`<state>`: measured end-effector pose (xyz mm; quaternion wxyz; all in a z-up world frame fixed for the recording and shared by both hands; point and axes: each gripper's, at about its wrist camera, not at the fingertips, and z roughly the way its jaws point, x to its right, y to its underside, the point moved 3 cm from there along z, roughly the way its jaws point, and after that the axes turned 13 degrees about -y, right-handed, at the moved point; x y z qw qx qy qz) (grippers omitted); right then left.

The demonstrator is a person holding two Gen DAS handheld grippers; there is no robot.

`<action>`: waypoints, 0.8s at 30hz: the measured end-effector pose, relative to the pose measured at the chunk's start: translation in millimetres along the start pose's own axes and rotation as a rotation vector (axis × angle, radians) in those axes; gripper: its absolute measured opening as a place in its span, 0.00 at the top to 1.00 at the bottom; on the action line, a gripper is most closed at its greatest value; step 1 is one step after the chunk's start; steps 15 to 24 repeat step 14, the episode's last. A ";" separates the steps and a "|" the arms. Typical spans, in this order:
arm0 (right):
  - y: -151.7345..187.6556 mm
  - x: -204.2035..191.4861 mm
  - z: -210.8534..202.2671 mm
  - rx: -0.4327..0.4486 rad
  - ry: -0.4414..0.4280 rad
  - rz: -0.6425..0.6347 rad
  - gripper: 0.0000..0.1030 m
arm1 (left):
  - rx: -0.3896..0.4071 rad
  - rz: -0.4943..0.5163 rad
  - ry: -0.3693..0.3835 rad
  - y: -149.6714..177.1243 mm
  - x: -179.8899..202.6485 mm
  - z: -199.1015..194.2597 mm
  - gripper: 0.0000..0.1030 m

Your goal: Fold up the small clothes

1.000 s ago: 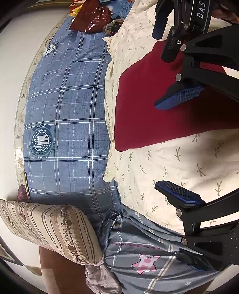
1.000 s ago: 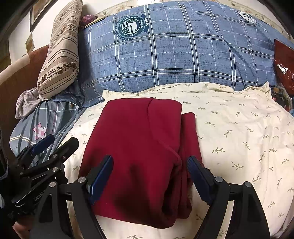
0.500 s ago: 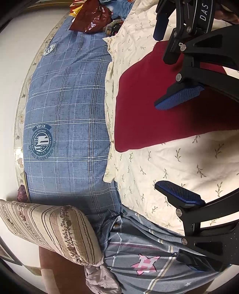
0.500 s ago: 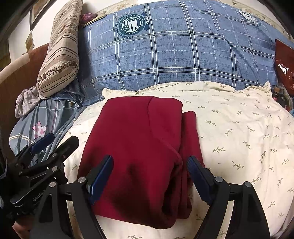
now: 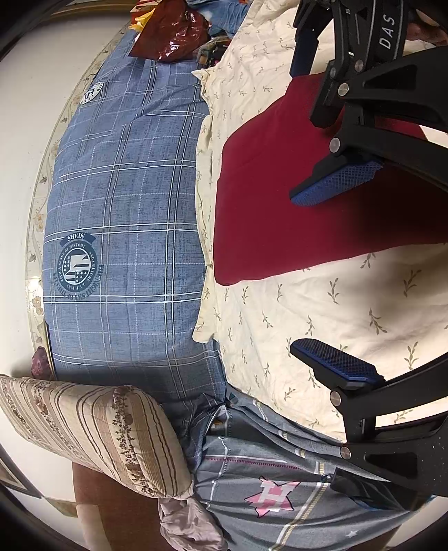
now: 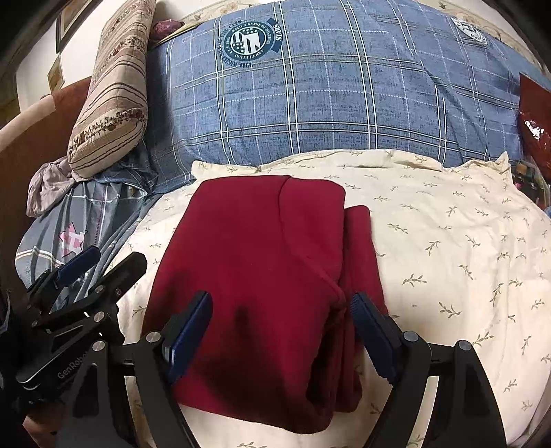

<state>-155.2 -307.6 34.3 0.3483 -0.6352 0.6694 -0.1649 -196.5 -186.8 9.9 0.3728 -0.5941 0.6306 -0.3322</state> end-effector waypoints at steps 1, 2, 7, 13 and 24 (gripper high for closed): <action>0.2 -0.2 0.6 -0.002 -0.001 -0.001 0.19 | -0.001 0.000 0.001 0.0 0.1 0.4 0.23; 0.4 -0.5 1.3 -0.003 -0.001 -0.001 0.19 | -0.001 0.000 0.002 -0.1 0.3 0.9 0.23; 0.6 -1.0 2.9 -0.004 0.000 -0.002 0.19 | -0.006 0.002 0.004 -0.1 1.0 3.0 0.23; -2.4 2.6 1.5 0.008 -0.008 -0.008 0.19 | -0.031 -0.042 0.034 -3.0 -11.3 10.8 0.23; -4.7 5.9 0.6 0.014 -0.005 -0.008 0.19 | -0.039 -0.056 0.025 -4.5 -17.5 14.9 0.23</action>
